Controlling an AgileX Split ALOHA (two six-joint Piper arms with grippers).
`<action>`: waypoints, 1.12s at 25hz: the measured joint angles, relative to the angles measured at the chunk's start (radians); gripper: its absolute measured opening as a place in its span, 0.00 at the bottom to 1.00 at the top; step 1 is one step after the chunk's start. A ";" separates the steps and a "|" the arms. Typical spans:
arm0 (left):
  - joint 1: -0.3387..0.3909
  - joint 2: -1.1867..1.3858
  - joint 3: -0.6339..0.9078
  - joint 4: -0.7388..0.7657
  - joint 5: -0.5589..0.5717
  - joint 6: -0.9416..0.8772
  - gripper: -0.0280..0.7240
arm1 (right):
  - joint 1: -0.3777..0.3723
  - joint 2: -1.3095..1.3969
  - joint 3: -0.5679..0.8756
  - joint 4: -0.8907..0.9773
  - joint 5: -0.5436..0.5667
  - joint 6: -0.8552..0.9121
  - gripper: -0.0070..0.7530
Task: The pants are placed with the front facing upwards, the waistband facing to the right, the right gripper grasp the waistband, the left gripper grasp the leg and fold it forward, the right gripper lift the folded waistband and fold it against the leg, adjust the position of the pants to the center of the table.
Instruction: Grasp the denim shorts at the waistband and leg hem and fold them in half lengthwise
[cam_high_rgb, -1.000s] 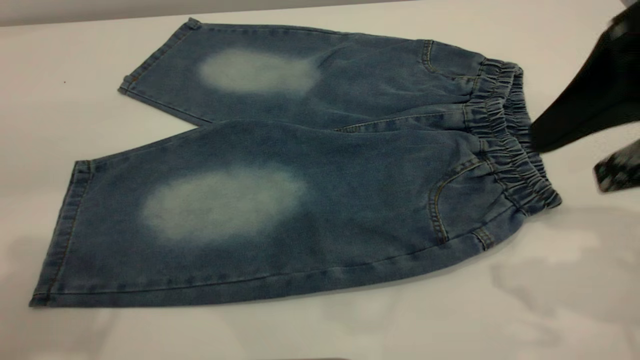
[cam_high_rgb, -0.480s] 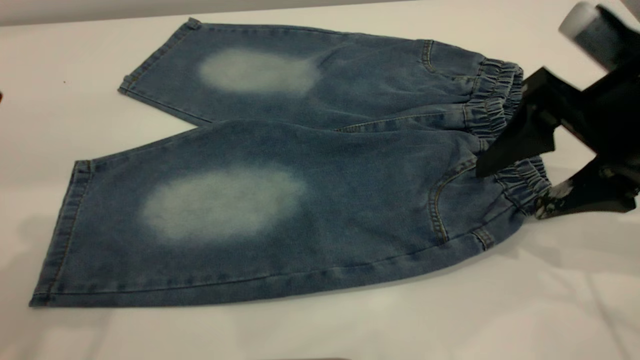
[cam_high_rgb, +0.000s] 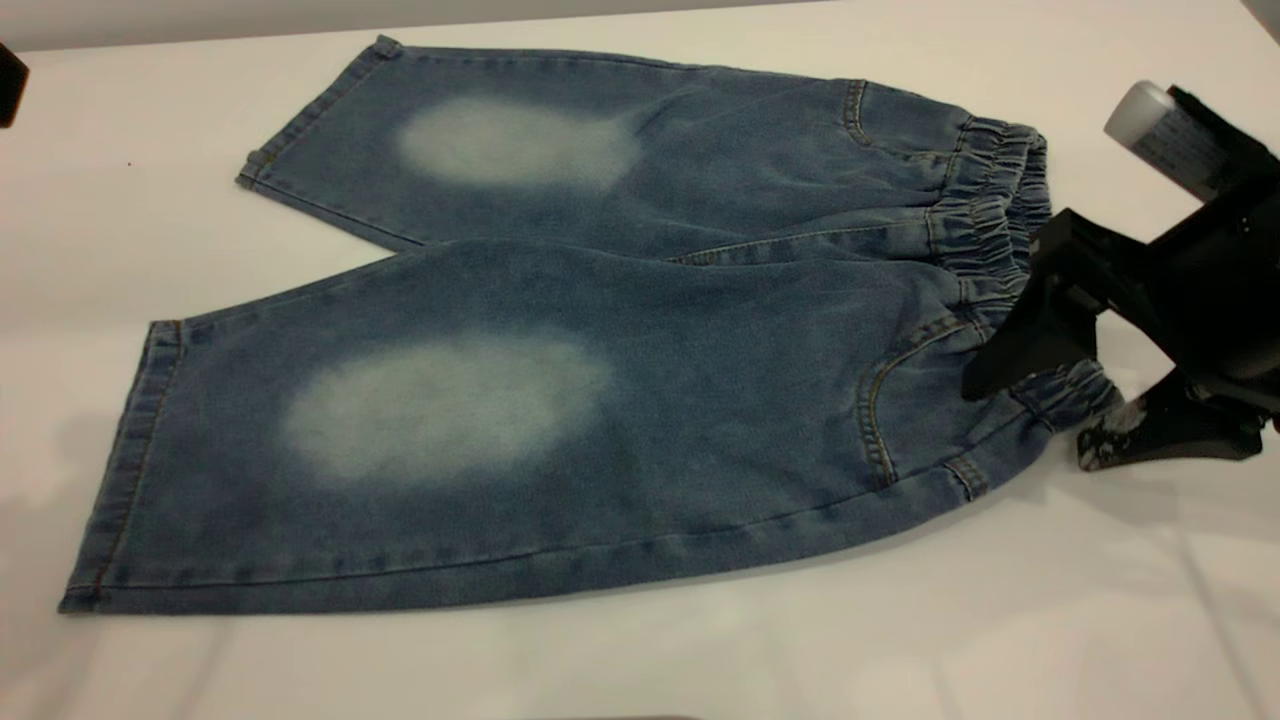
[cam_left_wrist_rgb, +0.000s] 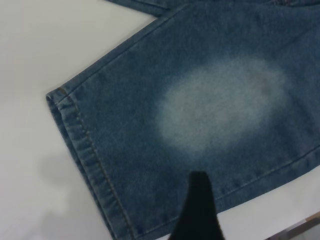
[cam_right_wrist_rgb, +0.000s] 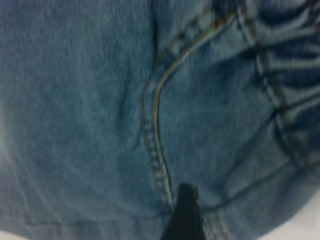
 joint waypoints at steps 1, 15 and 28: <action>0.000 0.000 0.000 -0.001 0.002 0.001 0.75 | 0.000 0.000 0.000 0.008 -0.007 -0.011 0.73; 0.000 0.000 -0.001 -0.003 0.016 0.009 0.75 | 0.000 0.000 0.000 0.018 -0.131 -0.080 0.73; 0.000 0.000 -0.001 -0.003 0.016 0.012 0.75 | 0.000 0.000 0.000 0.173 -0.113 -0.310 0.72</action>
